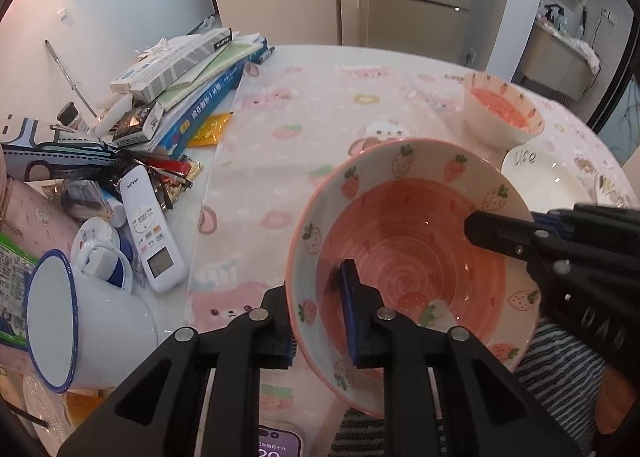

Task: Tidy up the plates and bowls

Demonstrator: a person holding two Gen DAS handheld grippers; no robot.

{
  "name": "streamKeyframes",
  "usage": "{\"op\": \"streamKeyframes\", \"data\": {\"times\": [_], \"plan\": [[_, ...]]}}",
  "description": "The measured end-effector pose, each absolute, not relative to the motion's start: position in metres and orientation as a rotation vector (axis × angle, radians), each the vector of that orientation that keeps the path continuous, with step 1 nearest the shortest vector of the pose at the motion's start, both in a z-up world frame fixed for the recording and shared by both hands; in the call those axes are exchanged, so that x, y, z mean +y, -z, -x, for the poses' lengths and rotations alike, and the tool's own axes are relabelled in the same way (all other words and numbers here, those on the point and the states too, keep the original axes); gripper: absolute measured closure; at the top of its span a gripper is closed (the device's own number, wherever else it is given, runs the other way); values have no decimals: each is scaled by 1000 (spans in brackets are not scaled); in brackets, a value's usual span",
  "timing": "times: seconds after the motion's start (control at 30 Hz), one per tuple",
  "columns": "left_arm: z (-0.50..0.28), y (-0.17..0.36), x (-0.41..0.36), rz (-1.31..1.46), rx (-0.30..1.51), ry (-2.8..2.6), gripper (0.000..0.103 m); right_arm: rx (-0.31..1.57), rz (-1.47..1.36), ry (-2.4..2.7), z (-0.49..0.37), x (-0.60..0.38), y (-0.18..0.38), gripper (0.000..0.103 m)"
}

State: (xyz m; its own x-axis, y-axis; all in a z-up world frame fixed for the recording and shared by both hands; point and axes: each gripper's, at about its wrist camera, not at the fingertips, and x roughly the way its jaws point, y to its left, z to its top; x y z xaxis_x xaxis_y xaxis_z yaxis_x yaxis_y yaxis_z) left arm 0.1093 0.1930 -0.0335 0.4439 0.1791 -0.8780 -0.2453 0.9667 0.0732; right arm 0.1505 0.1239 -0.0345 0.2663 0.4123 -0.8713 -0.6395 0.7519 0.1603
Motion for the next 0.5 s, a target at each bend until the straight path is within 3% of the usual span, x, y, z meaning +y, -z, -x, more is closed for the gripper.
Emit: {"op": "streamKeyframes", "data": {"times": [0.5], "plan": [[-110,52,200,160,1081,-223,84,1098,295,-799,-158,123,37,91]]}}
